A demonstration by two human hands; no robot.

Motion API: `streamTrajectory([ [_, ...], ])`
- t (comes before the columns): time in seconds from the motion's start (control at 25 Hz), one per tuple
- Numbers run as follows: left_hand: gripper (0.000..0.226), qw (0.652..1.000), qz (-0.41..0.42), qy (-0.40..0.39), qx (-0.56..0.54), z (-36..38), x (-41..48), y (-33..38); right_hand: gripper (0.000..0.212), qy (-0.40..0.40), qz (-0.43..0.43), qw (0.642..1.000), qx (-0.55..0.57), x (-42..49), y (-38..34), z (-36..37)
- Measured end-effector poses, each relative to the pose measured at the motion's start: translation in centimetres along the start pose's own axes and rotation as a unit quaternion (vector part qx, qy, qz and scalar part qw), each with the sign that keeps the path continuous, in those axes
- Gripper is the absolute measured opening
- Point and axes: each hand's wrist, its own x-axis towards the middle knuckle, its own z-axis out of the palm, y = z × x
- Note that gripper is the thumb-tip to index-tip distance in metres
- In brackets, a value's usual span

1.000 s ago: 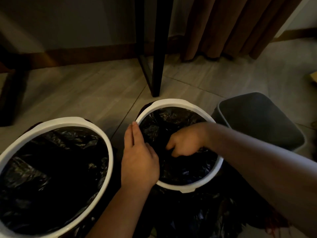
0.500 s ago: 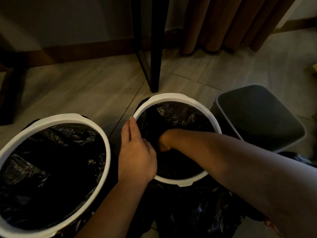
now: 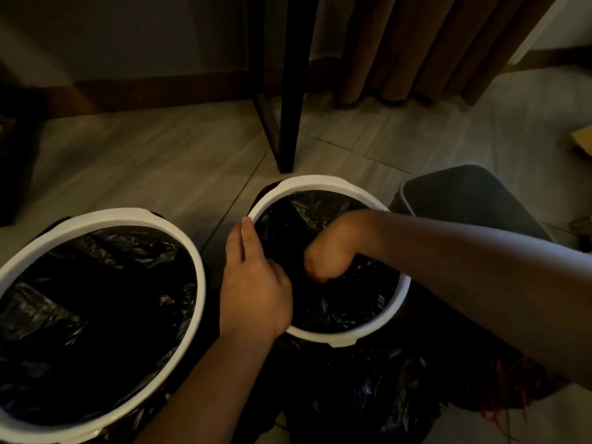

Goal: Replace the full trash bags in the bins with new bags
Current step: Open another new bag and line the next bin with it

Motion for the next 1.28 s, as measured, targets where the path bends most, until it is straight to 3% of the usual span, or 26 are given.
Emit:
streamTrajectory([
  [0.08, 0.076, 0.999, 0.001, 0.013, -0.029, 0.0, -0.1, -0.3, 0.053, -0.031, 0.023, 0.999, 0.002, -1.0, 0.4, -0.2],
  [0.2, 0.072, 0.994, -0.023, 0.048, -0.092, 0.0, -0.2, -0.8, 0.067, 0.028, 0.094, 0.988, 0.12, -0.1, 1.8, 0.0],
  [0.28, 0.071, 0.991, -0.043, 0.052, -0.116, 0.1, -0.3, -1.1, 0.065, 0.042, 0.098, 0.986, 0.125, 0.8, 1.2, 0.3],
  [0.36, 0.069, 0.989, -0.055, 0.052, -0.127, 0.1, -0.3, -1.1, 0.061, 0.007, 0.083, 0.993, 0.088, 0.6, 0.0, 0.9],
  [0.48, 0.07, 0.99, -0.056, 0.05, -0.117, 0.2, -0.2, -0.9, 0.017, 0.048, 0.067, 0.996, 0.046, -3.5, -0.3, 1.1],
  [0.6, 0.07, 0.992, -0.052, 0.048, -0.105, 0.4, -0.1, -0.7, 0.021, 0.102, 0.013, 0.991, 0.085, -9.7, -0.9, 2.7],
  [0.68, 0.07, 0.992, -0.053, 0.05, -0.105, 0.4, -0.2, -0.7, 0.038, 0.115, -0.014, 0.986, 0.122, -11.8, -2.3, 4.6],
  [0.76, 0.069, 0.992, -0.054, 0.048, -0.099, 0.5, -0.1, -0.8, 0.048, 0.091, -0.012, 0.992, 0.092, -11.0, -3.6, 6.0],
  [1.0, 0.066, 0.995, -0.063, 0.062, -0.048, 0.4, -0.1, -0.5, 0.041, 0.009, -0.023, 0.995, 0.092, -8.7, -4.8, 6.7],
  [1.12, 0.065, 0.995, -0.074, 0.064, -0.018, 0.3, 0.1, 0.0, 0.038, 0.046, -0.058, 0.993, 0.095, -9.7, -4.4, 6.8],
  [1.28, 0.066, 0.994, -0.081, 0.067, 0.024, 0.7, -0.3, 0.4, 0.023, 0.156, -0.061, 0.978, 0.127, -10.9, -4.2, 7.3],
])
